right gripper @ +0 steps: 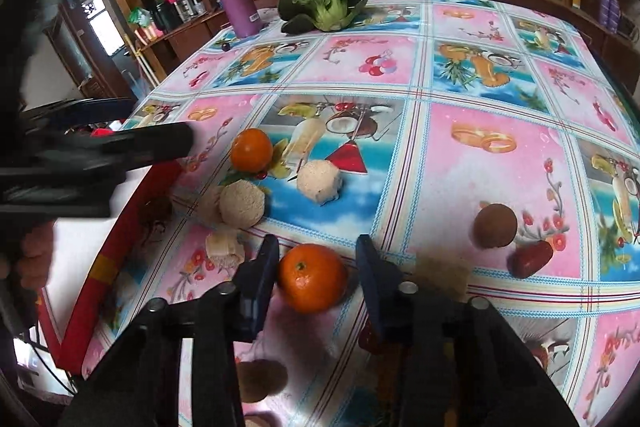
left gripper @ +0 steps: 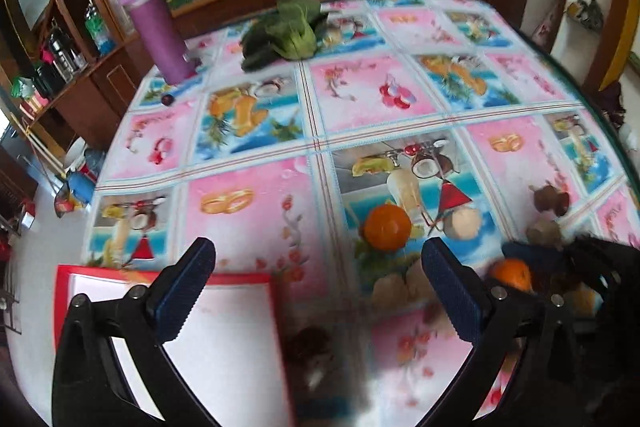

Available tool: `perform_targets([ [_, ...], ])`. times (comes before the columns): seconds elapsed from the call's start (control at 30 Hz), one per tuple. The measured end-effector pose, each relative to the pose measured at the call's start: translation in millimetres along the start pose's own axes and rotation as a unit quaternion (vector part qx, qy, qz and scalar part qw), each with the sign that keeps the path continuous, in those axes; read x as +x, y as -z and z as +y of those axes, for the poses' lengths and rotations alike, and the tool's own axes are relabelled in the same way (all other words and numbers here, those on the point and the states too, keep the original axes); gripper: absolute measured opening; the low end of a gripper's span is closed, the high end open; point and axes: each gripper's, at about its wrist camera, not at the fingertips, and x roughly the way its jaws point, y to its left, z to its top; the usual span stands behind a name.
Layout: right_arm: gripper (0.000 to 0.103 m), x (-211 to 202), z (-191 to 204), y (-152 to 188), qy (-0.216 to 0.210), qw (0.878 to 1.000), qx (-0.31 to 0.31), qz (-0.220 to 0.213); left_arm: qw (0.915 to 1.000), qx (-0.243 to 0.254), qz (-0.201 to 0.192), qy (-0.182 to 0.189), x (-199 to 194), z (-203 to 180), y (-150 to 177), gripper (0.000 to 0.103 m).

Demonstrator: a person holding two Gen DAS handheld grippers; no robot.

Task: Organize fruits
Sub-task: 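Grasp an orange with the left tool while the right tool grasps another orange, then carry both oranges over the tray and open both tools to drop them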

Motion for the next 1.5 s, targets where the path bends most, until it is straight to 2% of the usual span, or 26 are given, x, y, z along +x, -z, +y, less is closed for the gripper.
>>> perform_targets([
  [0.1,0.033,1,0,0,-0.003,1.000,-0.001,0.002,0.9996,-0.004,0.028,0.004,21,-8,-6,0.088],
  [0.2,0.033,1,-1,0,-0.009,1.000,0.005,0.005,0.9986,-0.012,0.049,0.017,36,-12,-7,0.083],
  [0.33,0.033,1,-2,-1,-0.009,1.000,0.008,0.006,0.9981,-0.014,0.053,0.028,43,-21,-8,0.077],
  [0.37,0.033,1,-2,-1,-0.009,1.000,0.008,0.006,0.9979,-0.013,0.056,0.029,44,-23,-8,0.074],
  [0.47,0.033,1,-2,-1,-0.010,1.000,0.010,0.007,0.9954,-0.022,0.069,0.063,52,-26,-8,0.062],
  [0.53,0.033,1,-2,0,-0.010,1.000,0.010,0.007,0.9958,-0.019,0.062,0.065,51,-29,-8,0.056],
  [0.6,0.032,1,-1,0,-0.009,1.000,0.009,0.007,0.9948,-0.021,0.057,0.081,49,-30,-9,0.039],
  [0.67,0.032,1,0,0,-0.007,1.000,0.007,0.006,0.9933,-0.028,0.058,0.096,47,-30,-9,0.034],
  [0.87,0.032,0,1,-1,-0.001,1.000,0.007,-0.004,0.9932,-0.042,0.042,0.100,41,-22,-7,0.033],
  [1.1,0.032,-9,0,-3,-0.004,0.999,0.009,-0.035,0.9930,-0.072,-0.015,0.093,-14,2,0,0.033],
  [1.33,0.032,-21,0,-5,-0.003,0.997,0.015,-0.080,0.9906,-0.102,-0.068,0.062,-78,28,38,0.033],
  [1.5,0.032,-25,6,-1,0.009,0.996,0.024,-0.082,0.9900,-0.101,-0.082,0.054,-103,24,65,0.033],
])
